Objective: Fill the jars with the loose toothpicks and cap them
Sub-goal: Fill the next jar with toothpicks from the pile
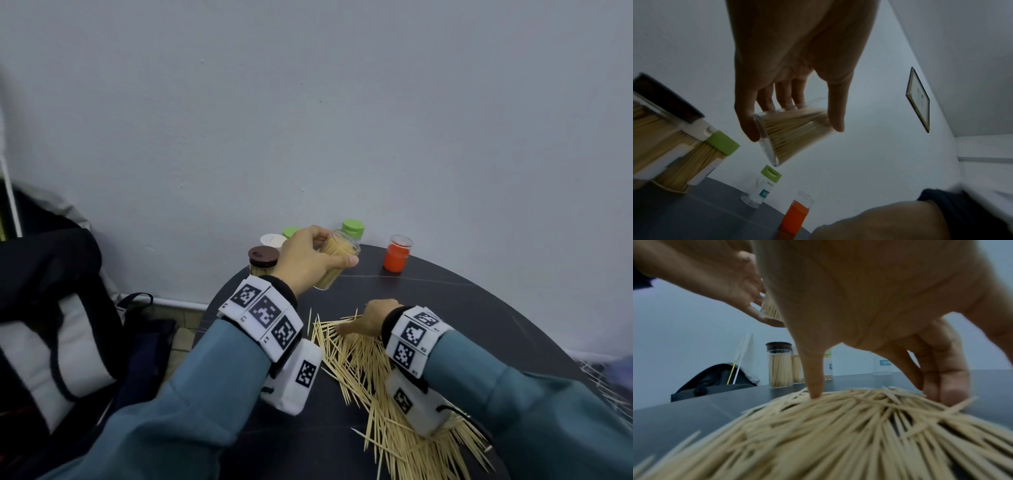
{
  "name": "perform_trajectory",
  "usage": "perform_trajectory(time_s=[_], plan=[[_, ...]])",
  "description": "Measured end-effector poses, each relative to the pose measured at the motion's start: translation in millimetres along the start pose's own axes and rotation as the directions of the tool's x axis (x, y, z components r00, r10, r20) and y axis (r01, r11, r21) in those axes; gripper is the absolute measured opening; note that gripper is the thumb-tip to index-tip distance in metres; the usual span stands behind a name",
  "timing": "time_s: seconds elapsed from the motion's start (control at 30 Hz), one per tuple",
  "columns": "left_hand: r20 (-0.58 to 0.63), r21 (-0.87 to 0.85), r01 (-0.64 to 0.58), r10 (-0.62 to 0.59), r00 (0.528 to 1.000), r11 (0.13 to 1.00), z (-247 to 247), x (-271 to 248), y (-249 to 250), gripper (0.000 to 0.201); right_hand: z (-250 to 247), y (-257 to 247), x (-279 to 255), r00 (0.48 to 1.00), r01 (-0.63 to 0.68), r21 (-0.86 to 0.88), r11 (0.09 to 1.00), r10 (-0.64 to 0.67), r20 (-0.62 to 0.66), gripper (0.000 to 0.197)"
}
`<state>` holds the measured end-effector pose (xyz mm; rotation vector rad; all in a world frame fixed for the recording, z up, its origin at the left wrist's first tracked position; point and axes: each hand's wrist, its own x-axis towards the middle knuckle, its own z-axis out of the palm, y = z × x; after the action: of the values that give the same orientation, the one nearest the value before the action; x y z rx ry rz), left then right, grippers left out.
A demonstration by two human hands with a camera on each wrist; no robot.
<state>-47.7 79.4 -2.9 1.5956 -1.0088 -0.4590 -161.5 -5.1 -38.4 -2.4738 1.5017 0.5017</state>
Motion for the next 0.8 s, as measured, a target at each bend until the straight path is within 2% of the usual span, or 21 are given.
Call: perform_trajectory(time_s=[0.2, 0.37, 0.6, 0.8], plan=[[-0.020, 0.018, -0.023, 0.023, 1.000, 1.000, -10.2, -3.4, 1.5, 0.062, -0.2, -4.0, -1.0, 1.000, -0.008, -0.003, 1.000, 0.008, 0.008, 0.065], [-0.004, 0.030, -0.028, 0.028, 1.000, 0.999, -12.3, -6.7, 2.1, 0.063, 0.3, -5.2, -2.7, 0.999, -0.035, 0.005, 0.999, 0.035, 0.005, 0.063], [-0.006, 0.022, -0.026, 0.027, 1.000, 0.999, -14.5, -9.7, 3.7, 0.065, -0.8, -5.6, -5.6, 1.000, -0.021, -0.034, 0.999, 0.021, -0.008, 0.043], [-0.001, 0.026, -0.026, 0.026, 1.000, 0.999, -15.3, -10.4, 3.3, 0.064, -1.6, -0.6, -7.2, 1.000, -0.009, -0.002, 1.000, 0.009, -0.008, 0.035]])
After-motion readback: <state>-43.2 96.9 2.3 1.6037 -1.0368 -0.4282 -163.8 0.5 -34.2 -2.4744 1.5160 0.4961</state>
